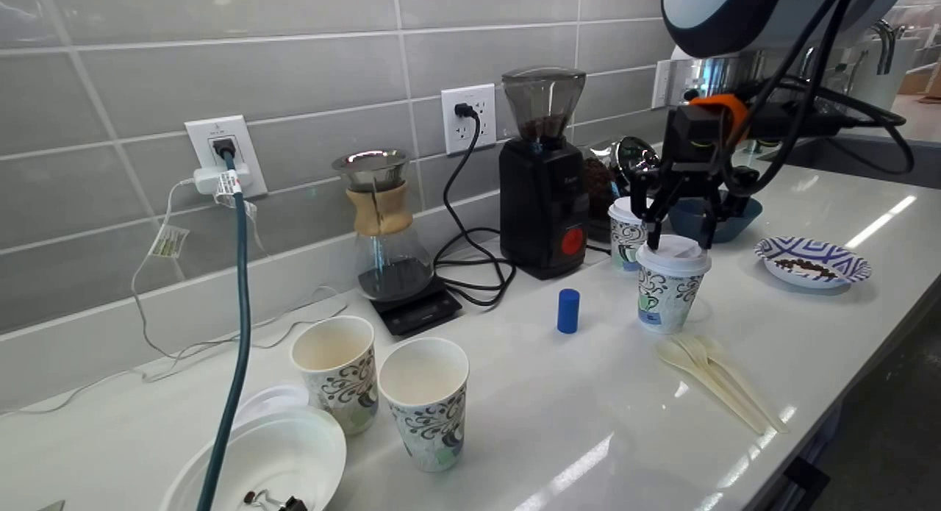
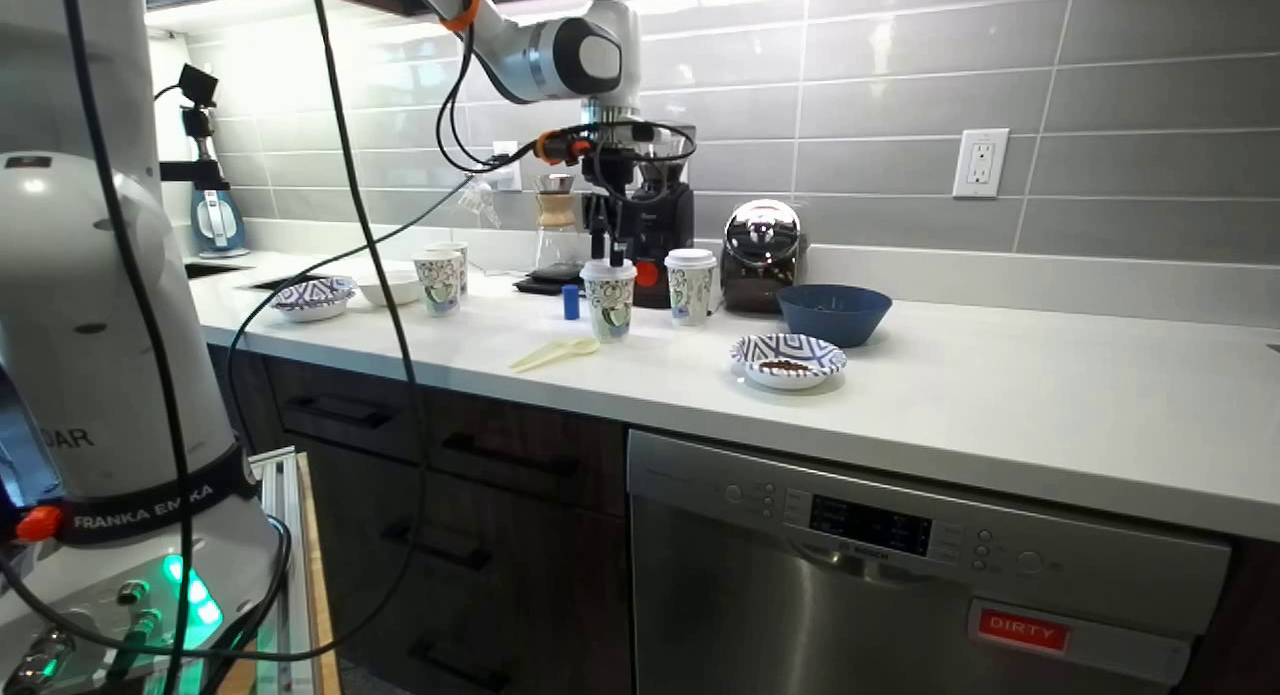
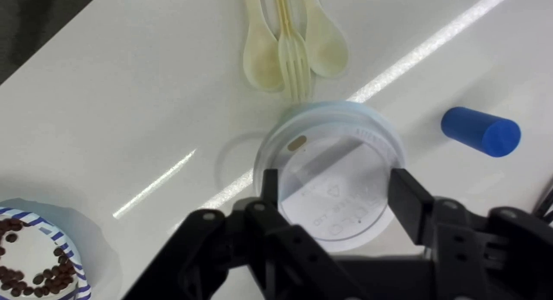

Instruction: Put the lid on the right cup

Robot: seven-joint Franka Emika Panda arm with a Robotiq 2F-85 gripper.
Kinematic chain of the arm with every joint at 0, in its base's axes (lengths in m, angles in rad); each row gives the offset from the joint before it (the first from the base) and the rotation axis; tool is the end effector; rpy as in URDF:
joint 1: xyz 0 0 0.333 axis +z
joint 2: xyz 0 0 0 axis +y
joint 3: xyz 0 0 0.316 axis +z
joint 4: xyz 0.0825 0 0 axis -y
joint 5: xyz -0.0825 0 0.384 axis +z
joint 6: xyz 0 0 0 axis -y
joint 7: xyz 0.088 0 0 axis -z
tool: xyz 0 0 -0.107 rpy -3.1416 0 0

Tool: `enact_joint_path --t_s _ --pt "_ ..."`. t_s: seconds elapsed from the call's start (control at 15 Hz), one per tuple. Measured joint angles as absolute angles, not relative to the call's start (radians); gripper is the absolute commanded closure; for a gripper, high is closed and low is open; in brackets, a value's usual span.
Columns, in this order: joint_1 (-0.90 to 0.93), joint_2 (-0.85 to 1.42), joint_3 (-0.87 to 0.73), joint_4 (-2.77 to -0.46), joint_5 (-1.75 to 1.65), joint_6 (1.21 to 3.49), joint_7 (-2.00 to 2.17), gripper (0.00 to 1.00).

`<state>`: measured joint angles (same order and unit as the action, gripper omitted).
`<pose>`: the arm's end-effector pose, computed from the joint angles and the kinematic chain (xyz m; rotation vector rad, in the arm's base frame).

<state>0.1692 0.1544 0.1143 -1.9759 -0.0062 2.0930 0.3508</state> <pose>0.5605 0.1612 0.3890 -3.1390 0.1023 0.0601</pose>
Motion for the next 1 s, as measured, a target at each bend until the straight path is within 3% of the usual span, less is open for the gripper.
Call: enact_joint_path --t_s 0.33,0.73,1.0 --pt "0.169 0.156 0.113 -1.981 -0.007 2.105 0.35 0.39" --pt "0.168 0.159 0.111 -1.982 -0.007 2.106 0.35 0.3" --pt "0.168 0.179 0.109 -1.983 -0.012 2.106 0.349 0.3"
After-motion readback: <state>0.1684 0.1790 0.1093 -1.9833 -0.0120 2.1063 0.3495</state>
